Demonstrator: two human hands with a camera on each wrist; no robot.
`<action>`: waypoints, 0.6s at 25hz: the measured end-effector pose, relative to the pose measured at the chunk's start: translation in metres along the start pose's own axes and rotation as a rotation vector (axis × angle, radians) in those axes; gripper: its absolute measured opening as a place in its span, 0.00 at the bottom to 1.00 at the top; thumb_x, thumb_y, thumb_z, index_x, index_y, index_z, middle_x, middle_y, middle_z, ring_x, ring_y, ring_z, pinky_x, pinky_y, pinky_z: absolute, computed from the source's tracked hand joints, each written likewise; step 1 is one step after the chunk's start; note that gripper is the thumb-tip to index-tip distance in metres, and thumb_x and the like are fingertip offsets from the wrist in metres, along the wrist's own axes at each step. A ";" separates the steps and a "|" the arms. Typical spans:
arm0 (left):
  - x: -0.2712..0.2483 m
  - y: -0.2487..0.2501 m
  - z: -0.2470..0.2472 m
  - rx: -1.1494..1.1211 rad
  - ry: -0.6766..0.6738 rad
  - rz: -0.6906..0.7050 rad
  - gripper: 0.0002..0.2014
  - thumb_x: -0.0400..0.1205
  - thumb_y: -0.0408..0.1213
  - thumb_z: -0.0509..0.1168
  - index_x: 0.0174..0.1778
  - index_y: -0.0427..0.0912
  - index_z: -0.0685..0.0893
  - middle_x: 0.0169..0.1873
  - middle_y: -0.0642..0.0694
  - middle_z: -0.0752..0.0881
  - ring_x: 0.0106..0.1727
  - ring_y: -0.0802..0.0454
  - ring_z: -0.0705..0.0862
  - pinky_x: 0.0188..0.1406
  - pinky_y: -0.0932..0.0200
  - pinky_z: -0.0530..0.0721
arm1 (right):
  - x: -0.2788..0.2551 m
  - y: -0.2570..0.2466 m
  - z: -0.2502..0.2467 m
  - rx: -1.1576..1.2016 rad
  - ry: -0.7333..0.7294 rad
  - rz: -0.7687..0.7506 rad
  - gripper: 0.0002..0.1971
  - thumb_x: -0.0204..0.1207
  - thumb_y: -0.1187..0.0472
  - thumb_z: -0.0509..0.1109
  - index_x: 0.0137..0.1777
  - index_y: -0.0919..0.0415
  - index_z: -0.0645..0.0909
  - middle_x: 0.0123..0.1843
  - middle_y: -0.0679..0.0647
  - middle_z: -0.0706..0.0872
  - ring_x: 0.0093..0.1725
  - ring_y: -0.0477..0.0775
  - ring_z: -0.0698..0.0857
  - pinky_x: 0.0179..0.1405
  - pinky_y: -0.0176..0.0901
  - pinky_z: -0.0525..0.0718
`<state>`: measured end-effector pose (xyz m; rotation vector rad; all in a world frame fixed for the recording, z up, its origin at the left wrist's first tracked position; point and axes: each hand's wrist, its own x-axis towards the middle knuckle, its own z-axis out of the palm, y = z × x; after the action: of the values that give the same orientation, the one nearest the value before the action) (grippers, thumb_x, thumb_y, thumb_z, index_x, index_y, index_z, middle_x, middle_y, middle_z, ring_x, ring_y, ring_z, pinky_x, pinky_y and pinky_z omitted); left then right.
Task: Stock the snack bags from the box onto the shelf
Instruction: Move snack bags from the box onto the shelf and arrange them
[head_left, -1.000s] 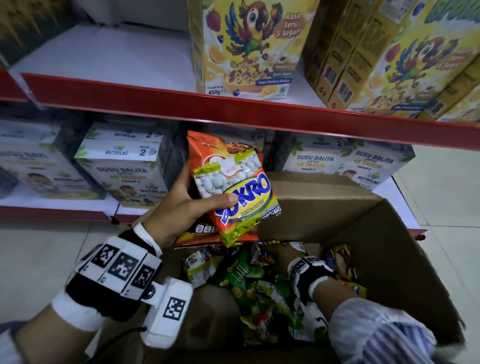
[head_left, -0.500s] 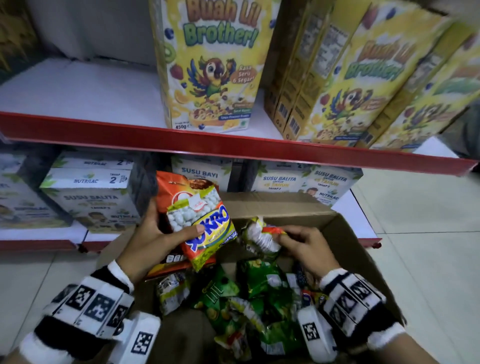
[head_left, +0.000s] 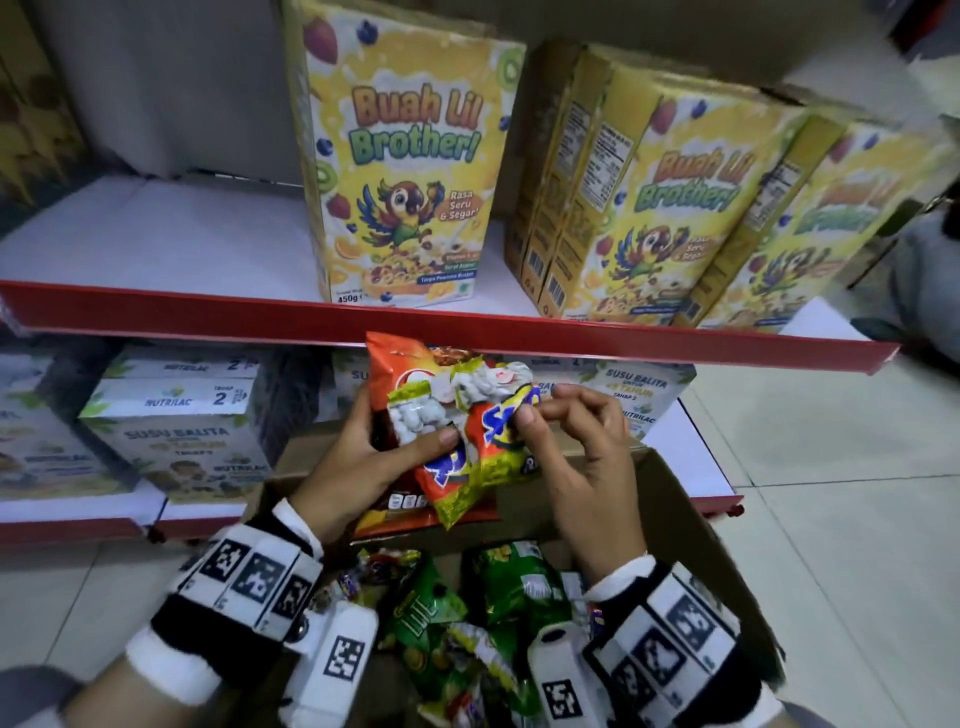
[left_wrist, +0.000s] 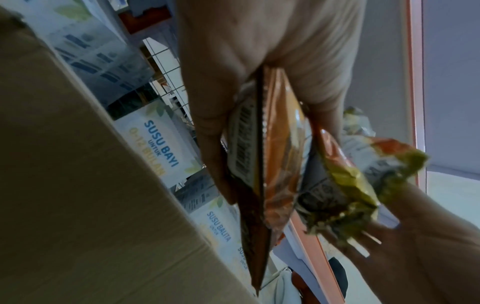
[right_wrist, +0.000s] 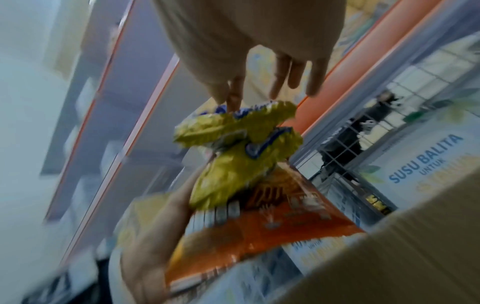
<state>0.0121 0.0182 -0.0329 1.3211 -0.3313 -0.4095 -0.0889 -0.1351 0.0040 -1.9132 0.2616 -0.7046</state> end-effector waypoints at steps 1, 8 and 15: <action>0.005 0.004 0.001 0.010 -0.027 0.001 0.35 0.67 0.35 0.75 0.70 0.51 0.72 0.54 0.56 0.87 0.49 0.65 0.88 0.38 0.73 0.84 | 0.007 0.000 -0.003 0.125 -0.046 0.086 0.12 0.68 0.47 0.73 0.48 0.50 0.83 0.55 0.51 0.81 0.59 0.54 0.83 0.60 0.40 0.83; 0.023 -0.011 0.007 0.028 -0.109 -0.061 0.34 0.60 0.37 0.79 0.62 0.42 0.78 0.51 0.50 0.91 0.46 0.56 0.91 0.37 0.67 0.86 | 0.029 0.032 -0.025 0.294 -0.237 0.316 0.32 0.57 0.54 0.79 0.65 0.52 0.79 0.49 0.51 0.92 0.51 0.47 0.89 0.51 0.41 0.88; 0.035 -0.019 0.015 -0.010 -0.051 -0.060 0.40 0.49 0.52 0.85 0.58 0.51 0.80 0.53 0.50 0.90 0.54 0.51 0.89 0.46 0.60 0.87 | 0.039 0.041 -0.029 0.423 -0.230 0.389 0.23 0.58 0.60 0.79 0.54 0.62 0.78 0.48 0.58 0.91 0.43 0.53 0.91 0.36 0.40 0.87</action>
<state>0.0345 -0.0152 -0.0480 1.3143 -0.3326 -0.4951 -0.0694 -0.1933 -0.0097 -1.4634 0.3011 -0.2493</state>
